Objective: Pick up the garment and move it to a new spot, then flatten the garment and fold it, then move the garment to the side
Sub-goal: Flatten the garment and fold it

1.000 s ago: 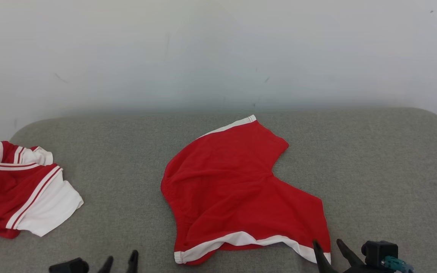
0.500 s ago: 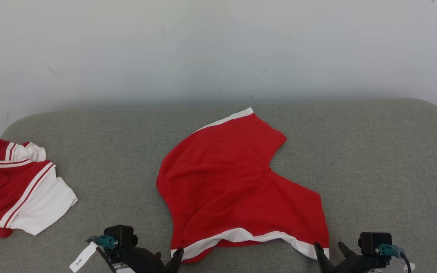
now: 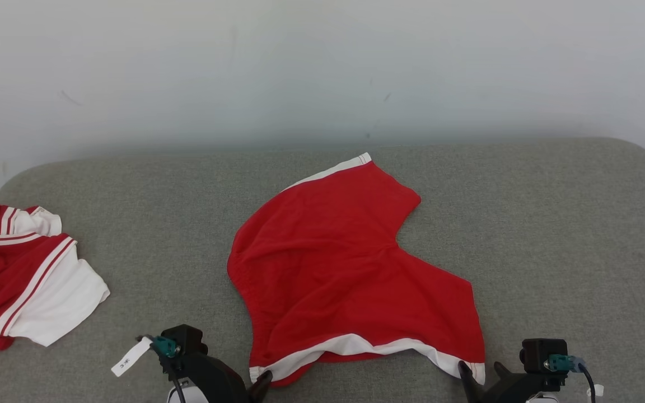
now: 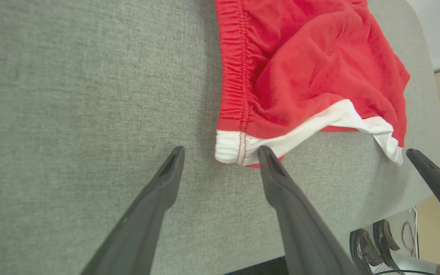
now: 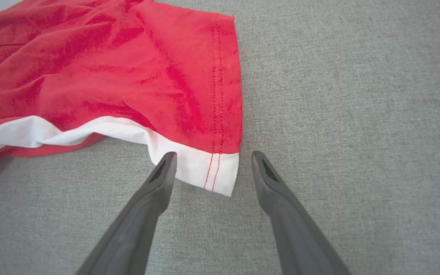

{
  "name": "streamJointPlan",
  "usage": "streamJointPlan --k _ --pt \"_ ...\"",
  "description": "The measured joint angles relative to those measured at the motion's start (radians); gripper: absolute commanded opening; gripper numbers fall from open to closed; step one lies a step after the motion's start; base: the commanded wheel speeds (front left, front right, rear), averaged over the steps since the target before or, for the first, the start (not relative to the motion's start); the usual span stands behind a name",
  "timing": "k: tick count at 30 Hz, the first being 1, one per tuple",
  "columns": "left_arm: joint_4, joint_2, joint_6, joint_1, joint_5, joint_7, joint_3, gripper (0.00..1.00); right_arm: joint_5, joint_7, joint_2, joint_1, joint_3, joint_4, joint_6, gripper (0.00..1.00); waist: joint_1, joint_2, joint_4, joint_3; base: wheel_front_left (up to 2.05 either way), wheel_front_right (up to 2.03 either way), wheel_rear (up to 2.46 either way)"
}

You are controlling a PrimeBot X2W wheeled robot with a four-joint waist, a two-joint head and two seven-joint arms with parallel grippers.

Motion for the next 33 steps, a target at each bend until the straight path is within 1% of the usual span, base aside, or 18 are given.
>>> streamJointPlan --k 2,3,5,6,7,8,10,12,13,14,15,17,18,19,23,27,33 --pt "0.017 -0.005 0.000 -0.014 0.000 0.012 -0.001 1.00 -0.008 0.007 0.011 0.000 -0.025 0.013 0.000 1.00 0.0000 0.0000 0.001 0.003 0.00 0.00 0.00" --pt "0.022 -0.006 0.000 -0.020 0.000 0.012 0.000 0.96 -0.012 0.011 0.016 0.000 -0.035 0.021 0.000 1.00 0.0000 0.0000 0.001 0.004 0.00 0.00 0.00" --pt "0.050 -0.010 0.000 -0.034 0.000 0.021 -0.001 0.93 -0.033 0.021 0.030 -0.001 -0.058 0.045 0.000 1.00 0.0000 0.0000 0.004 0.009 0.00 0.00 0.00" --pt "0.057 -0.011 0.000 -0.034 0.000 0.023 -0.001 0.93 -0.034 0.029 0.035 -0.001 -0.063 0.053 0.000 0.92 0.0000 0.0000 0.006 0.011 0.00 0.00 0.00" --pt "0.070 -0.014 0.000 -0.036 -0.001 0.025 -0.002 0.87 -0.043 0.039 0.042 -0.002 -0.073 0.064 0.000 0.44 0.0000 0.0000 0.010 0.014 0.00 0.00 0.00" --pt "0.077 -0.016 0.000 -0.041 -0.001 0.025 -0.003 0.75 -0.053 0.048 0.044 -0.003 -0.079 0.069 0.000 0.40 -0.0001 0.0000 0.013 0.014 0.00 0.00 0.00" --pt "0.081 -0.018 0.000 -0.043 -0.002 0.025 -0.004 0.66 -0.063 0.055 0.046 -0.003 -0.083 0.071 0.000 0.40 -0.0001 0.0000 0.015 0.014 0.00 0.00 0.00" --pt "0.083 -0.020 0.000 -0.044 -0.002 0.025 -0.004 0.62 -0.068 0.056 0.049 -0.003 -0.090 0.073 0.000 0.36 -0.0001 0.0000 0.016 0.014 0.00 0.00 0.00" --pt "0.085 -0.020 0.000 -0.044 -0.002 0.024 -0.004 0.54 -0.069 0.056 0.051 -0.003 -0.095 0.075 0.000 0.35 -0.0001 0.0000 0.016 0.014 0.00 0.00 0.00" --pt "0.086 -0.020 -0.001 -0.045 -0.002 0.023 -0.005 0.47 -0.070 0.057 0.052 -0.004 -0.098 0.076 0.000 0.21 -0.0001 0.0000 0.017 0.013 0.00 0.00 0.00" --pt "0.087 -0.021 -0.001 -0.049 -0.002 0.022 -0.005 0.40 -0.073 0.063 0.053 -0.004 -0.101 0.077 0.000 0.02 -0.0001 0.0000 0.017 0.013 0.00 0.00 0.00" --pt "0.089 -0.021 -0.001 -0.053 -0.002 0.020 -0.005 0.14 -0.078 0.064 0.053 -0.004 -0.104 0.078 0.000 0.00 -0.0001 0.0000 0.017 0.013 0.00 0.00 0.00" --pt "0.089 -0.021 -0.001 -0.057 -0.002 0.019 -0.005 0.04 -0.079 0.065 0.054 -0.005 -0.105 0.078 0.000 0.00 -0.0001 0.0000 0.017 0.013 0.00 0.00 0.00" --pt "0.090 -0.022 -0.002 -0.058 -0.002 0.014 -0.005 0.00 -0.082 0.065 0.055 -0.005 -0.105 0.079 0.000 0.00 -0.0001 0.0000 0.017 0.013 0.00 0.00 0.00" --pt "0.092 -0.022 -0.011 -0.059 -0.007 -0.002 -0.005 0.00 -0.087 0.065 0.058 -0.004 -0.111 0.072 0.000 0.00 -0.0001 0.0000 0.016 0.012 0.00 0.00 0.00" --pt "0.081 -0.020 -0.025 -0.058 -0.008 -0.018 -0.005 0.00 -0.072 0.064 0.059 -0.004 -0.122 0.037 0.000 0.00 -0.0001 0.0000 0.015 0.009 0.00 0.00 0.00" --pt "0.032 0.012 -0.042 -0.030 0.001 -0.053 -0.011 0.00 -0.056 0.064 0.055 0.028 -0.140 -0.039 0.000 0.00 -0.0001 0.0000 0.018 0.002 0.00 0.00 0.00"
